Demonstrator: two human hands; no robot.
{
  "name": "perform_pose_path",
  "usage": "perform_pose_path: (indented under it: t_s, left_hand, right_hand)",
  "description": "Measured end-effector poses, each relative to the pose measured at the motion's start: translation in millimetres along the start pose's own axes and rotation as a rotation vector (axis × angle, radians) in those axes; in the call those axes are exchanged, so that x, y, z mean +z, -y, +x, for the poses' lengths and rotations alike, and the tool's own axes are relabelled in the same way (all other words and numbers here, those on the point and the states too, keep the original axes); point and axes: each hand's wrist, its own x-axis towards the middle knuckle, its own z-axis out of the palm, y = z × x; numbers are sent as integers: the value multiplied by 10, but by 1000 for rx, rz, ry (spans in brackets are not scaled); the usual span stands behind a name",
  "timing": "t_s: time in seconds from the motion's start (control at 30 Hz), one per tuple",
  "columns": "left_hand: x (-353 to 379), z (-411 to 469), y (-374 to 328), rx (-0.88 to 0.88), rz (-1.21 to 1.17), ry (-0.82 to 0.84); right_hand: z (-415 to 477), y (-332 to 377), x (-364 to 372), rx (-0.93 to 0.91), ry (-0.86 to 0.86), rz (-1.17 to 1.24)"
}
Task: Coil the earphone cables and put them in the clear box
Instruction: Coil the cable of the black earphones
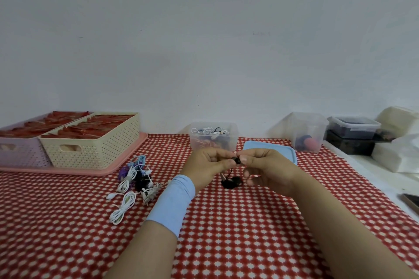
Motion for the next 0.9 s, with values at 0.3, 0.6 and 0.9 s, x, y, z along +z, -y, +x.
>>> perform_pose_path:
  t_s: [0.3, 0.6, 0.9]
  left_hand:
    - [28, 16, 22, 29, 106, -94]
    - [83, 12, 3, 95, 221, -230]
    - [90, 3, 15, 115, 342, -222]
  right_hand:
    - [28, 10, 95, -77, -139, -139]
    - [-32, 30, 181, -176, -257, -233]
    - [-9, -2, 169, -283, -254, -331]
